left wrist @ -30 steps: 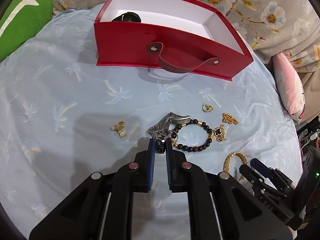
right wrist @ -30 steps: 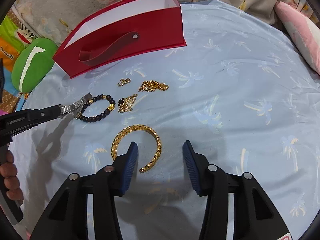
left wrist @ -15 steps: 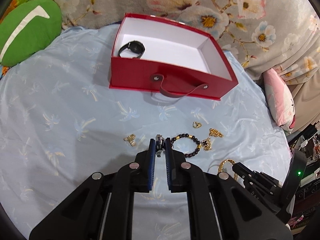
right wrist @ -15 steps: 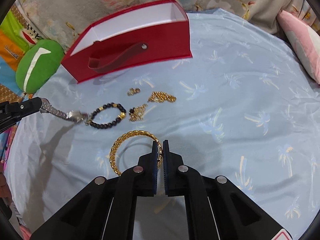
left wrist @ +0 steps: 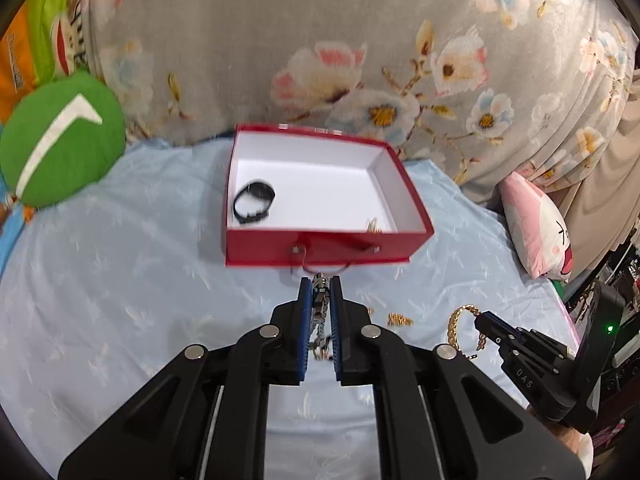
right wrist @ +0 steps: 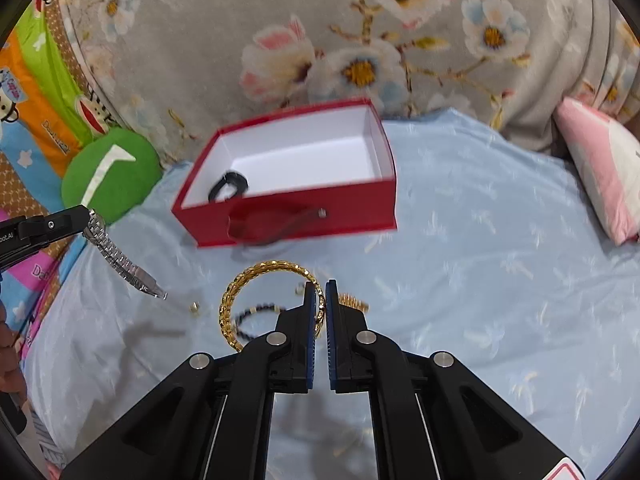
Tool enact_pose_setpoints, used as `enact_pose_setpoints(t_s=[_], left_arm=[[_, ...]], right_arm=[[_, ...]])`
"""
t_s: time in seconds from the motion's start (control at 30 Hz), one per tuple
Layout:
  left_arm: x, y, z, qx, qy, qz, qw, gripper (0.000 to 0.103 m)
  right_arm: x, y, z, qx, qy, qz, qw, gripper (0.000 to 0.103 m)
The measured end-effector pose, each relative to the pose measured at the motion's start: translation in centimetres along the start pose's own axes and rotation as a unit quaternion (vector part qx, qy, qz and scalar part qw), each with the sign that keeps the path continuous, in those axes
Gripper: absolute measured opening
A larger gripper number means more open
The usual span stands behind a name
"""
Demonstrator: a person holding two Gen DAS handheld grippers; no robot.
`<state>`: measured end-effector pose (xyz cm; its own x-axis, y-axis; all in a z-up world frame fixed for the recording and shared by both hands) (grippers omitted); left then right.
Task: Organize jewelry
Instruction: 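Carry the silver watch and gold bangle into the red box and release both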
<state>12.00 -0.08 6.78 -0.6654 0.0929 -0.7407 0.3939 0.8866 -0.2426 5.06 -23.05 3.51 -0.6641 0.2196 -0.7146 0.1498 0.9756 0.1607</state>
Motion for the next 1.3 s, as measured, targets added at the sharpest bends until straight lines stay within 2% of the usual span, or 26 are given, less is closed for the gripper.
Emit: enact_pose_setpoints(t_s=[0.2,0.27,0.4,0.5,0.6,0.7,0.77,0.87,1.1,1.23,1.3], left_arm=[[-4.5,-1.1,-1.0,-0.01,-0.046,0.03,0.9984,0.008],[-5.9,-1.4,-1.1,-0.015,-0.062,0.041,0.9971,0.001],[-9.4,-2.2,-0.3,-0.029,-0.091,0.056,0.9939,0.001],[-11.9,-2.4,1.9,-0.048,-0.096,0.06,0.9924,0.0],[-14.4,-2.0,4.8,-0.047,-0.081,0.049,0.9944,0.0],[-15.5,-1.1,6.2,-0.06,-0.079,0.042,0.9941,0.0],[-14.8,-0.5,6.3,-0.062,-0.078,0.044,0.9941,0.0],[-12.6,0.7,7.0,-0.059,-0.055,0.044,0.9957,0.0],[-5.3,3.7,10.9,-0.065,0.034,0.034,0.9967,0.001],[-1.1,4.8,14.0,-0.081,0.084,0.04,0.9923,0.028],[0.7,5.2,15.6,-0.084,0.104,0.05,0.9898,0.035]], right_arm=[[-5.3,0.6,-1.2,-0.013,-0.05,-0.013,0.999,0.004],[-7.2,0.8,-1.3,-0.014,-0.066,-0.018,0.998,0.004],[-10.9,1.5,-0.6,-0.009,-0.091,-0.03,0.995,0.004],[-13.8,2.0,1.0,-0.014,-0.097,-0.033,0.995,0.004],[-16.6,2.7,3.7,-0.008,-0.09,-0.045,0.995,0.004],[-17.8,3.0,6.1,0.002,-0.078,-0.047,0.996,0.004],[-17.5,3.3,6.8,0.002,-0.075,-0.052,0.996,0.004],[-16.0,3.5,7.6,0.003,-0.067,-0.057,0.996,0.004],[-13.6,3.8,8.7,0.005,-0.044,-0.062,0.997,0.004],[-13.1,2.7,9.7,0.01,-0.031,-0.045,0.998,0.004],[-12.9,2.5,9.9,0.012,-0.03,-0.043,0.999,0.004]])
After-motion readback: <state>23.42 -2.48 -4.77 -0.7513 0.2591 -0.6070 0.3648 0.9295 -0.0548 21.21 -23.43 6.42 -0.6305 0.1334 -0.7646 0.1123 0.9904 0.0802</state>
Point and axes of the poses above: each gripper's, at about its wrist camera, not at the fingertips, and z roughly the way its jaws point, y to its left, x to its underside, the point moved 2 cm from there along z, roughly the way its jaws point
